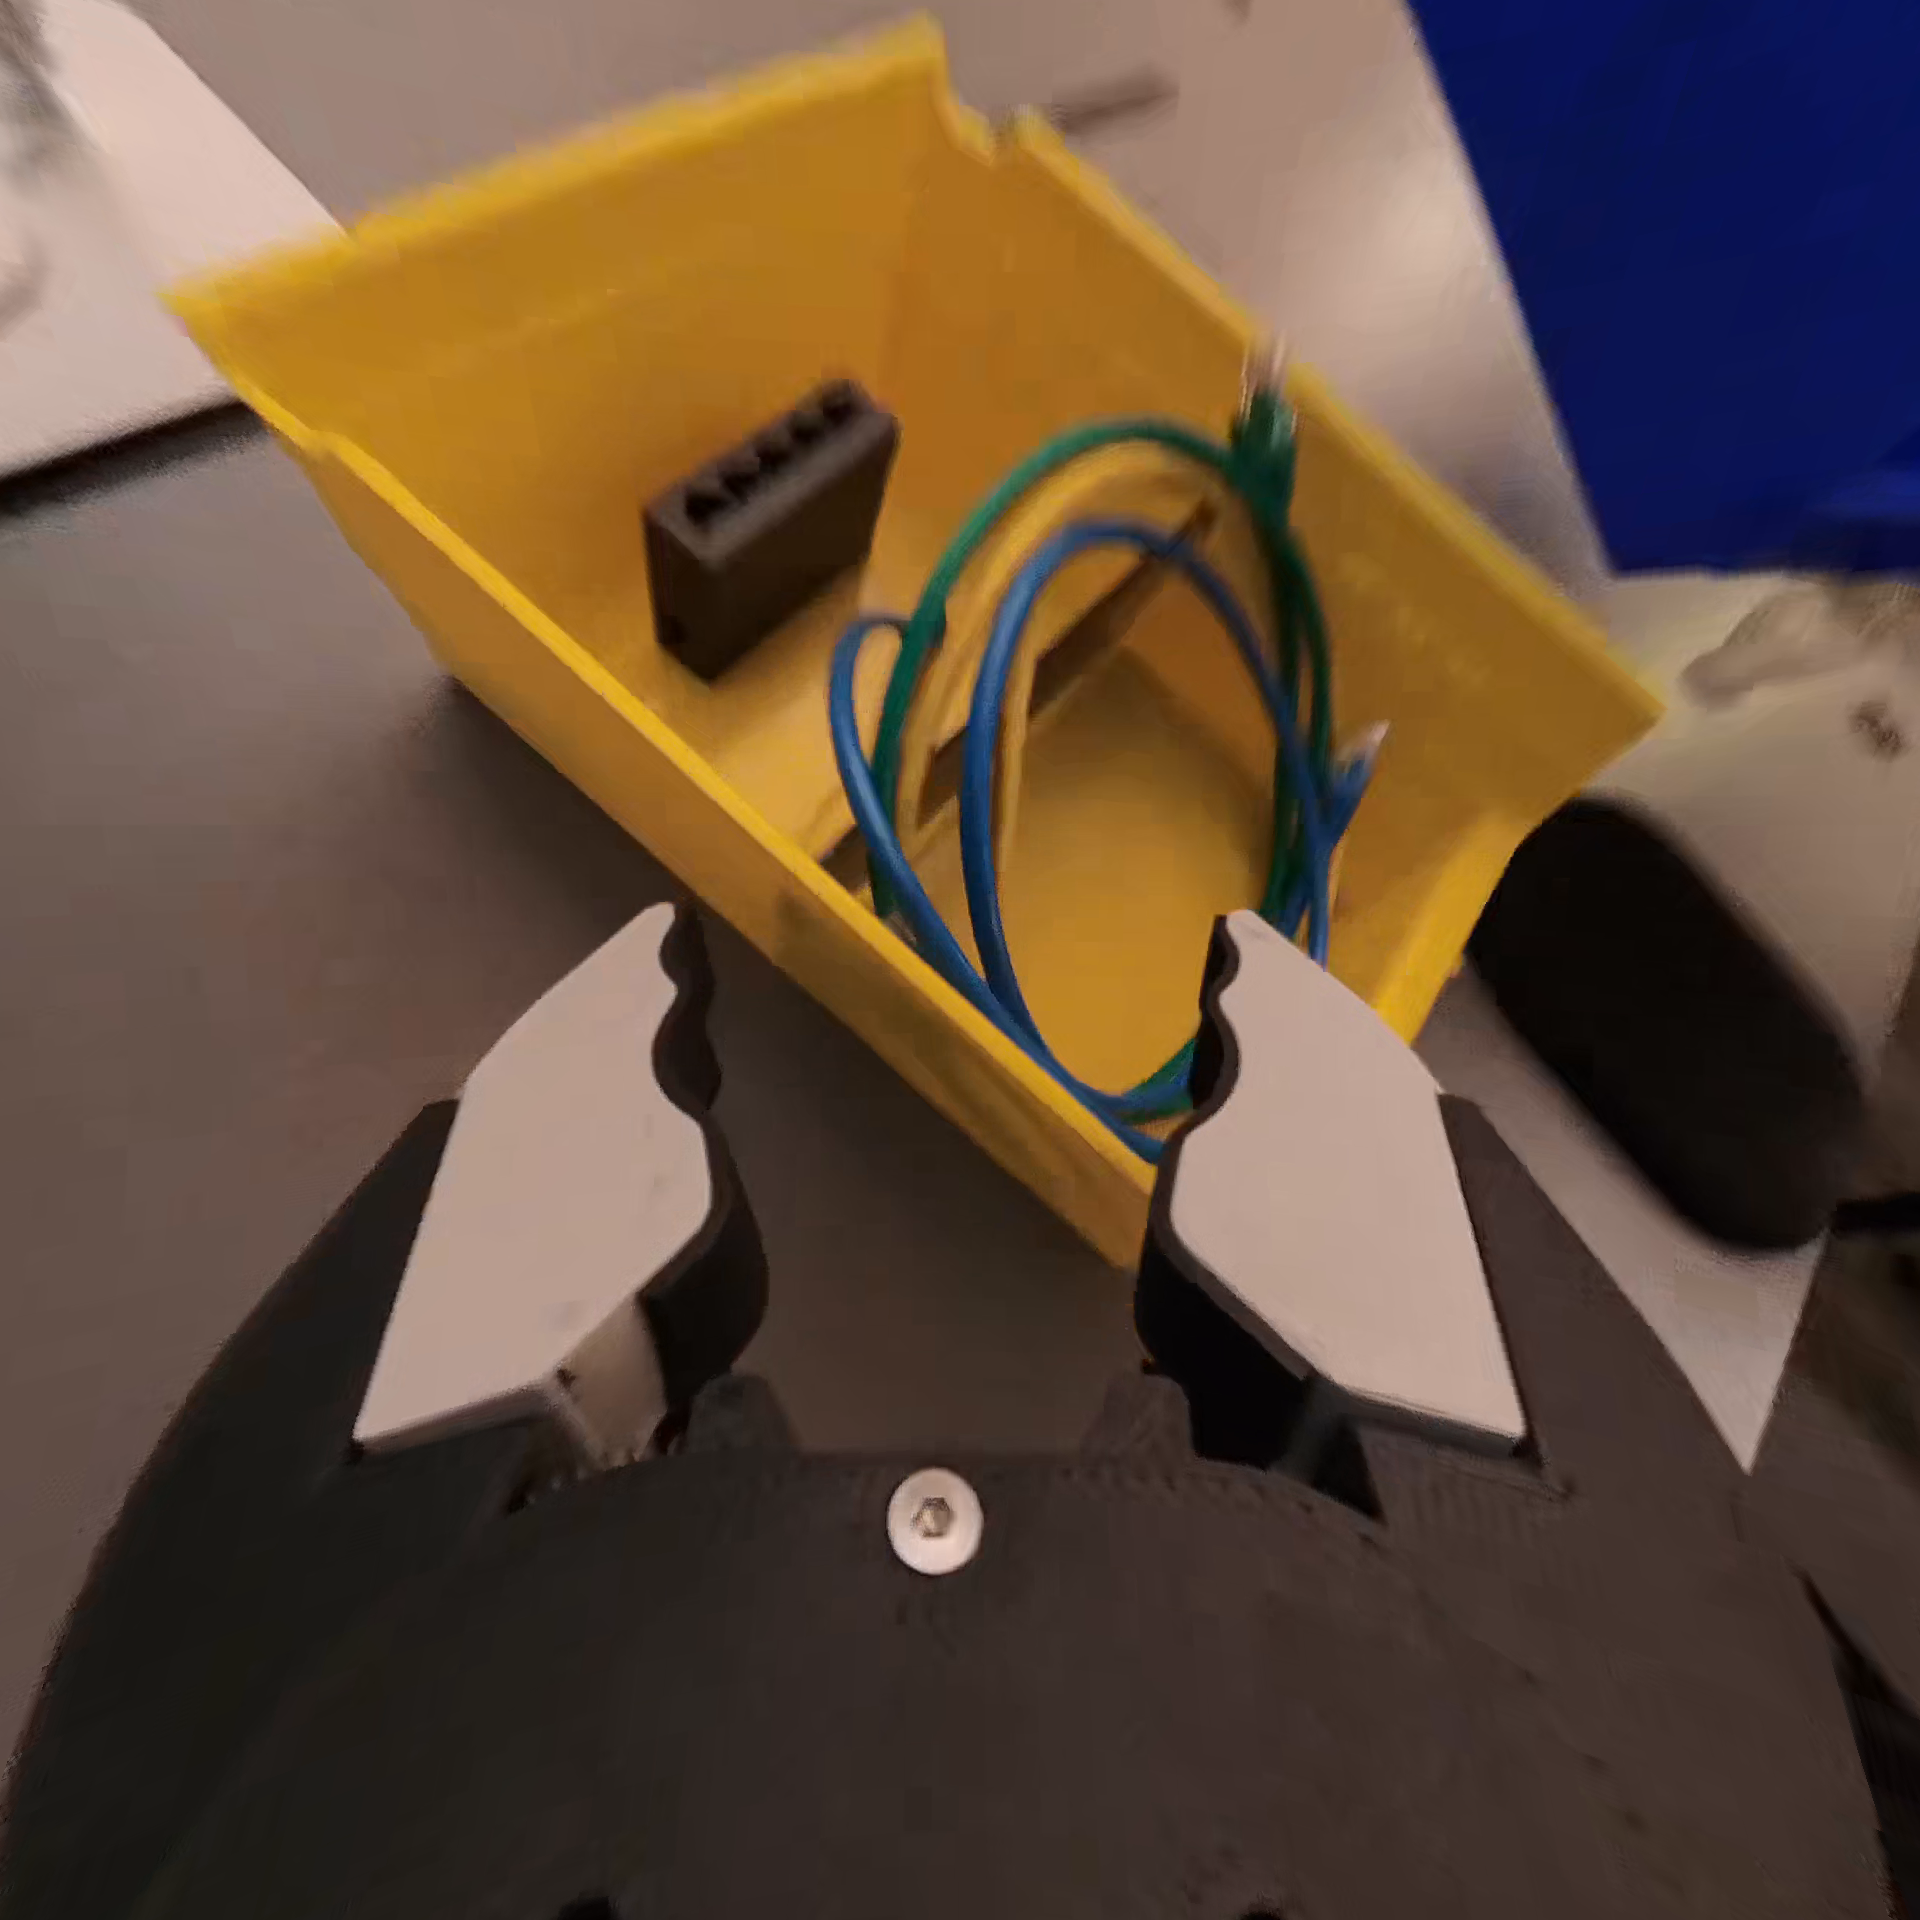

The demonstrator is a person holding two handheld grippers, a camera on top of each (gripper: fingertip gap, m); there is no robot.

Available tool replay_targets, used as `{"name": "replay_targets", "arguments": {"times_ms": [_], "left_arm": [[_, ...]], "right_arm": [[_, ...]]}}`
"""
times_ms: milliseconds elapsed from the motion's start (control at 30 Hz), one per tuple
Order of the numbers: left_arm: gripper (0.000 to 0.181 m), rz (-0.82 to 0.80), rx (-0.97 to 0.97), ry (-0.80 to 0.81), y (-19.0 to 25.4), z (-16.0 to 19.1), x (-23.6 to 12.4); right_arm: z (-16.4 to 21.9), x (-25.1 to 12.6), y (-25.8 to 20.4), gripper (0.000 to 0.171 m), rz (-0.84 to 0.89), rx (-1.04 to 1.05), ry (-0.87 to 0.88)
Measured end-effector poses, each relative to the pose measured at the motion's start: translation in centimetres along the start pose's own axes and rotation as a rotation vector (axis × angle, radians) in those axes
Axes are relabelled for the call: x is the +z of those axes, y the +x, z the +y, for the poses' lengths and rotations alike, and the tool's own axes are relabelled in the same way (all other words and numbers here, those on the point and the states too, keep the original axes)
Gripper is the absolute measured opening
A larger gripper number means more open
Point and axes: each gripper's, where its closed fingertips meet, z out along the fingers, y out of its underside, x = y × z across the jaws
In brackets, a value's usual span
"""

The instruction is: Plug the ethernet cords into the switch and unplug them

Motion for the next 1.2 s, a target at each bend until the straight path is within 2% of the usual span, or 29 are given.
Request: {"name": "replay_targets", "arguments": {"times_ms": [67,100,133,200,233,300,400,500,667,767,867,1000,1200], "left_arm": [[0.096,0.067,0.004,-0.114,1.3,1.7,1.0],[0.092,0.095,-0.005,-0.146,1.7,2.1,1.0],[0.082,0.096,0.001,-0.179,1.5,2.5,0.8],[0.063,-0.015,0.075,-0.236,-0.5,3.0,0.0],[0.07,-0.045,0.116,-0.249,-1.2,2.9,-0.3],[0.045,-0.031,0.115,-0.286,-1.4,3.2,-1.1],[0.037,-0.066,0.143,-0.358,-3.4,3.7,-2.6],[0.015,-0.117,0.084,-0.408,-6.8,4.2,-5.0],[0.009,-0.275,-0.079,-0.416,-15.1,5.2,-10.0],[0.009,-0.346,-0.197,-0.405,-19.5,6.7,-13.6],[0.01,-0.368,-0.314,-0.388,-22.7,8.6,-17.2],[0.008,-0.392,-0.451,-0.345,-25.4,11.2,-21.5],[0.007,-0.445,-0.599,-0.322,-26.8,14.7,-26.1]], "right_arm": [[0.7,1.7,1.0,0.006,0.018,-0.007,-0.038],[1.0,2.4,1.3,0.006,0.027,-0.018,-0.057],[1.2,3.1,1.3,0.006,0.035,-0.032,-0.075],[1.5,4.4,0.7,0.006,0.045,-0.075,-0.107],[1.6,5.0,0.2,0.006,0.046,-0.1,-0.119],[1.7,6.2,-1.3,0.006,0.039,-0.151,-0.138],[1.9,8.1,-4.2,0.006,0.015,-0.23,-0.157],[2.4,9.9,-7.5,0.006,-0.022,-0.302,-0.165],[3.3,12.9,-13.7,0.007,-0.119,-0.391,-0.167],[3.2,13.3,-15.4,0.007,-0.133,-0.428,-0.164],[2.8,13.2,-14.7,0.008,-0.106,-0.418,-0.17],[2.0,12.6,-11.4,0.008,-0.083,-0.354,-0.171],[1.7,11.6,-6.1,0.007,-0.056,-0.281,-0.198]]}}
